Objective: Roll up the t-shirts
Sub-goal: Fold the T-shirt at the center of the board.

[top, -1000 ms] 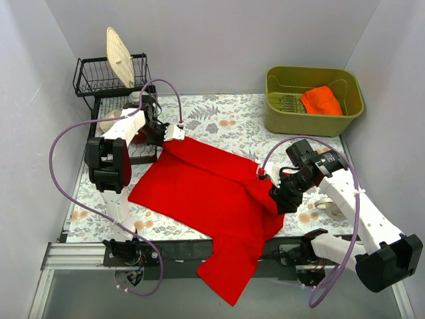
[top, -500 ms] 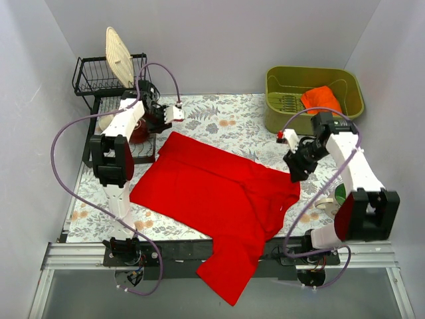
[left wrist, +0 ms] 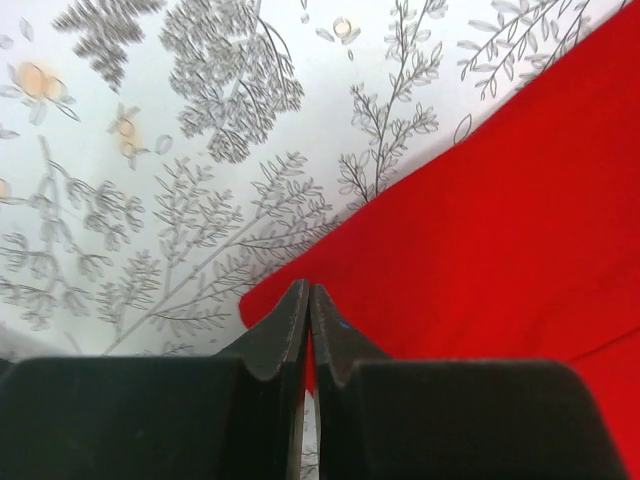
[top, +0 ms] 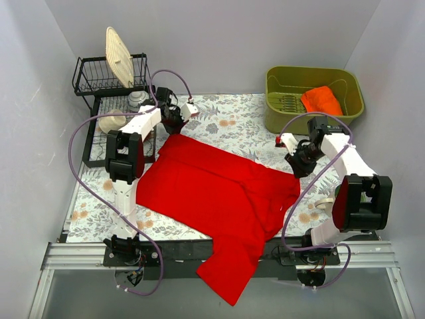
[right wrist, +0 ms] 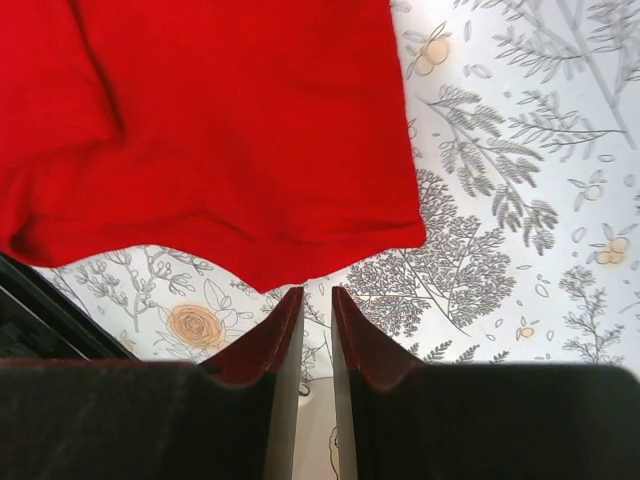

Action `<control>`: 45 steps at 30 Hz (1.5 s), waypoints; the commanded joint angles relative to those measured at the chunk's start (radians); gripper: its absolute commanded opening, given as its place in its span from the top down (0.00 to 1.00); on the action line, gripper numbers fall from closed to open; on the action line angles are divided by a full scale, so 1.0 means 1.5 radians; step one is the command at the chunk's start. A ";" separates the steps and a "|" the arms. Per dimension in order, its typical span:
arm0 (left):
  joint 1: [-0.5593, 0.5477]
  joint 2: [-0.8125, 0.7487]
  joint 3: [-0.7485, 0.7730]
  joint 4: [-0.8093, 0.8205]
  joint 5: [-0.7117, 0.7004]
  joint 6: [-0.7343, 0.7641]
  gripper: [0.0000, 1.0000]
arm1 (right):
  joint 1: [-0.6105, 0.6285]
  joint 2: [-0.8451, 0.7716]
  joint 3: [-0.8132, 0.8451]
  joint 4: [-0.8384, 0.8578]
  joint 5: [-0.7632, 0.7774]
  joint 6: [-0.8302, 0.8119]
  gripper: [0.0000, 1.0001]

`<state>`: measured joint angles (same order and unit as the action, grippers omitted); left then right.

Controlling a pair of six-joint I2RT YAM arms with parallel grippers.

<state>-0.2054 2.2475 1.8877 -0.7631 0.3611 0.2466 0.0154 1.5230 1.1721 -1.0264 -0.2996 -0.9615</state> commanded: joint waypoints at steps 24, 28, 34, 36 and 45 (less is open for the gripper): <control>0.001 -0.005 -0.096 0.063 -0.072 -0.105 1.00 | 0.050 0.176 -0.060 0.208 0.189 -0.083 0.81; 0.000 0.000 -0.104 0.065 -0.087 -0.108 0.99 | 0.051 0.205 -0.069 0.266 0.258 -0.107 0.83; -0.002 0.033 -0.082 0.088 -0.114 -0.116 1.00 | 0.050 0.265 -0.022 0.377 0.331 -0.114 0.86; -0.004 0.052 -0.065 0.089 -0.123 -0.127 1.00 | 0.050 0.306 0.029 0.387 0.345 -0.115 0.86; -0.013 0.075 -0.032 0.135 -0.150 -0.151 1.00 | 0.051 0.423 0.191 0.472 0.399 -0.165 0.87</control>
<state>-0.2234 2.3077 1.8496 -0.5854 0.2008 0.0349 0.0986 2.0670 1.4052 -0.4419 0.3077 -1.1507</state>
